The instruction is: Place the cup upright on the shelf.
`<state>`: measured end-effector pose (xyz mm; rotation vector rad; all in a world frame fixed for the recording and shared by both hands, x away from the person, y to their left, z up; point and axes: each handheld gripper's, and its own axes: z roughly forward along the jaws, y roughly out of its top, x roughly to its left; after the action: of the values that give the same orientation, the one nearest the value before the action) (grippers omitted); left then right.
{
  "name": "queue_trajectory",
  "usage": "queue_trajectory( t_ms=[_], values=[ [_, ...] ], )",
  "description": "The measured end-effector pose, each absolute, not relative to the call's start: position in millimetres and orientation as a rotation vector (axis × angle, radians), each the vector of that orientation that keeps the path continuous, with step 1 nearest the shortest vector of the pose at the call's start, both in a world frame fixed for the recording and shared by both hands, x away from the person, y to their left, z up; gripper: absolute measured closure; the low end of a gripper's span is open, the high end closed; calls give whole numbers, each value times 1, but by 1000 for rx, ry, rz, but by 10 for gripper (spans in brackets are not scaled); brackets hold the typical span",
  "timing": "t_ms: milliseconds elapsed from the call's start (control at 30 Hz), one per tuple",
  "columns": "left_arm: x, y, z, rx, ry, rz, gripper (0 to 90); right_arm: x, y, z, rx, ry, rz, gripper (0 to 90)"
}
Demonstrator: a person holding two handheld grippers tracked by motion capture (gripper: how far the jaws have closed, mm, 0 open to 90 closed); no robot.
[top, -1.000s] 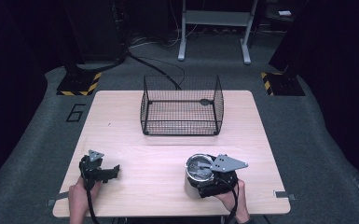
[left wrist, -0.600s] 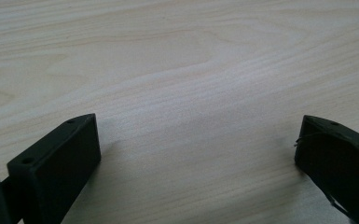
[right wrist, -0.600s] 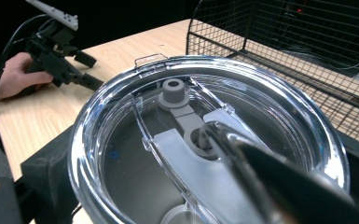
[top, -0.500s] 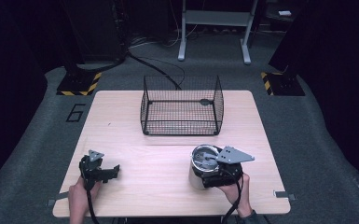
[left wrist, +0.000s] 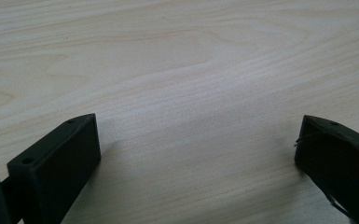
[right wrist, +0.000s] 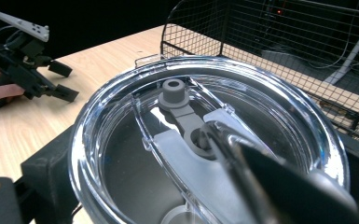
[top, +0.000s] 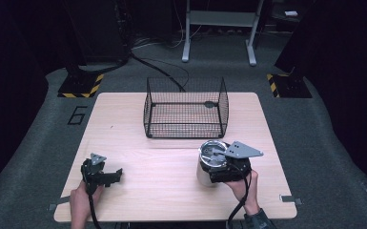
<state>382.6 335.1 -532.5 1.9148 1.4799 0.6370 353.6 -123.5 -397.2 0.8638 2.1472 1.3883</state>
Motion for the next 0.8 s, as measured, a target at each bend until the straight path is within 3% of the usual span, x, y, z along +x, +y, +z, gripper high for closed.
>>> queue_trajectory(
  t_ms=[800],
  values=[
    [383, 335, -532, 1915, 1480, 637, 1, 382, -130, -378, 895, 2104, 1375, 36]
  ],
)
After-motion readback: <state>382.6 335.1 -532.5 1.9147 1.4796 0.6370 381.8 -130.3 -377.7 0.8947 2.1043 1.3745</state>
